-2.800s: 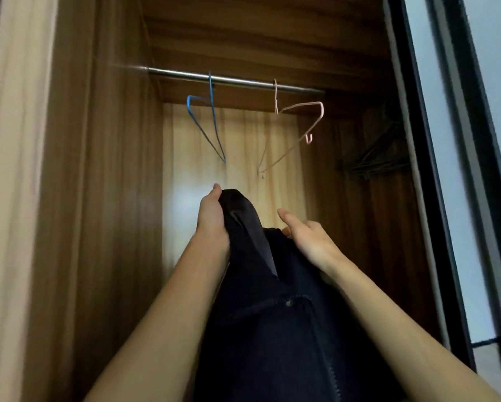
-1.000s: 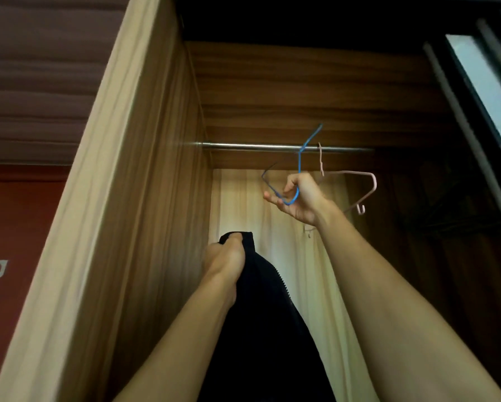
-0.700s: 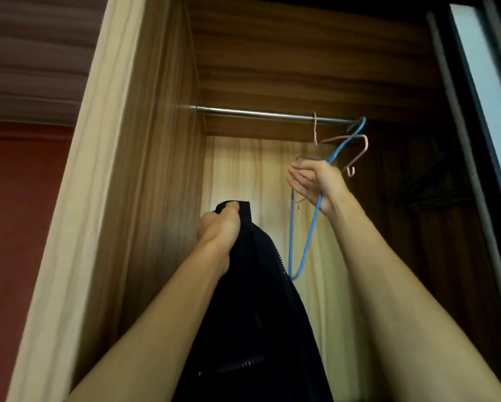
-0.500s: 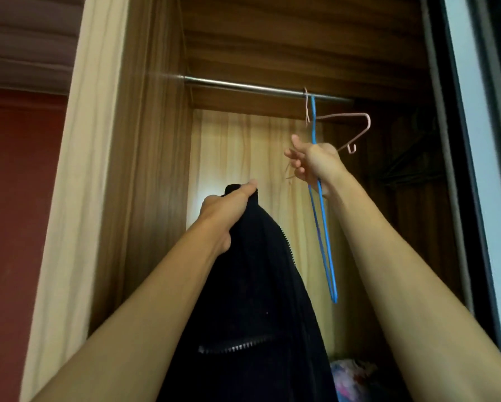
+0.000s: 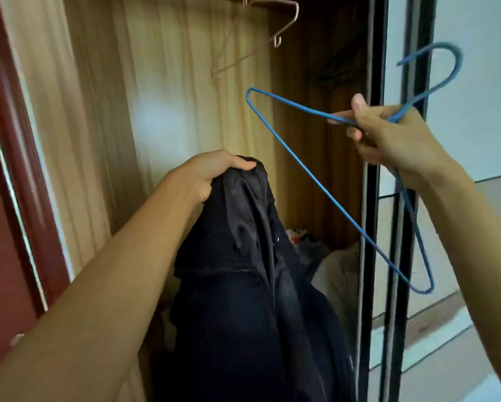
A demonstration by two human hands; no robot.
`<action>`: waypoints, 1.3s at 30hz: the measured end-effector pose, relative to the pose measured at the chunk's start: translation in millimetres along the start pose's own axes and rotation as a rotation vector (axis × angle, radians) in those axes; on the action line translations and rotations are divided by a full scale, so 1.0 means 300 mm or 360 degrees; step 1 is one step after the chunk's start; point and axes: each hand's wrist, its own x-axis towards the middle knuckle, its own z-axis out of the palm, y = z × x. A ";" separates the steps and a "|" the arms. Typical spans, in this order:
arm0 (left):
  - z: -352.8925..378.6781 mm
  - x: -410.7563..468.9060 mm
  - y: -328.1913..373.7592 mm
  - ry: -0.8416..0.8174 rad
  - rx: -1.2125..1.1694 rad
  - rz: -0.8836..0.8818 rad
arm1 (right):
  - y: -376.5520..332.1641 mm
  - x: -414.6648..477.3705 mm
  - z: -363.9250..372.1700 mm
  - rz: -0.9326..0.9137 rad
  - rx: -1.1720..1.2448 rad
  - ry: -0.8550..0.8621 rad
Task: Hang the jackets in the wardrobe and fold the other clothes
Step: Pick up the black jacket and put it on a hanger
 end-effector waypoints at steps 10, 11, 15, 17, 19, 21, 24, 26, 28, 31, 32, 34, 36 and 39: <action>0.198 -0.172 -0.120 -0.0163 -0.0298 0.0173 | 0.107 -0.571 -0.218 0.0426 0.0233 -0.0156; 0.225 -0.194 -0.125 -0.0172 -0.0273 0.0174 | 0.107 -0.616 -0.236 0.0459 0.0232 -0.0161; 0.322 -0.268 -0.169 -0.0169 -0.0096 0.0108 | 0.099 -0.766 -0.319 0.0459 0.0038 -0.0184; 0.392 -0.328 -0.189 -0.0155 0.0063 0.0082 | 0.069 -0.853 -0.393 0.0494 0.0014 -0.0182; 0.467 -0.390 -0.201 -0.0134 0.0236 0.0156 | 0.012 -0.944 -0.462 0.0545 -0.0066 -0.0236; 0.540 -0.445 -0.215 -0.0182 0.0352 0.0214 | -0.040 -1.028 -0.500 0.0600 -0.0201 -0.0347; 0.651 -0.521 -0.227 -0.0344 0.0545 0.0223 | -0.070 -1.100 -0.494 0.0657 -0.0218 -0.0374; 0.717 -0.565 -0.229 -0.0401 0.0676 0.0255 | -0.070 -1.115 -0.472 0.0664 -0.0101 -0.0294; 0.764 -0.597 -0.230 -0.0432 0.0733 0.0272 | -0.060 -1.114 -0.450 0.0682 -0.0016 -0.0211; 0.823 -0.652 -0.231 -0.0537 0.0759 0.0358 | -0.026 -1.120 -0.392 0.0652 -0.0106 -0.0222; 0.845 -0.669 -0.235 -0.0603 0.0765 0.0406 | -0.017 -1.121 -0.367 0.0600 -0.0142 -0.0248; 0.870 -0.703 -0.251 -0.0685 0.0734 0.0472 | -0.010 -1.117 -0.315 0.0511 -0.0141 -0.0221; 0.858 -0.710 -0.277 -0.0667 0.0651 0.0484 | -0.018 -1.109 -0.274 0.0467 -0.0073 -0.0127; 0.806 -0.715 -0.323 -0.0612 0.0625 0.0487 | -0.015 -1.096 -0.229 0.0436 0.0011 -0.0047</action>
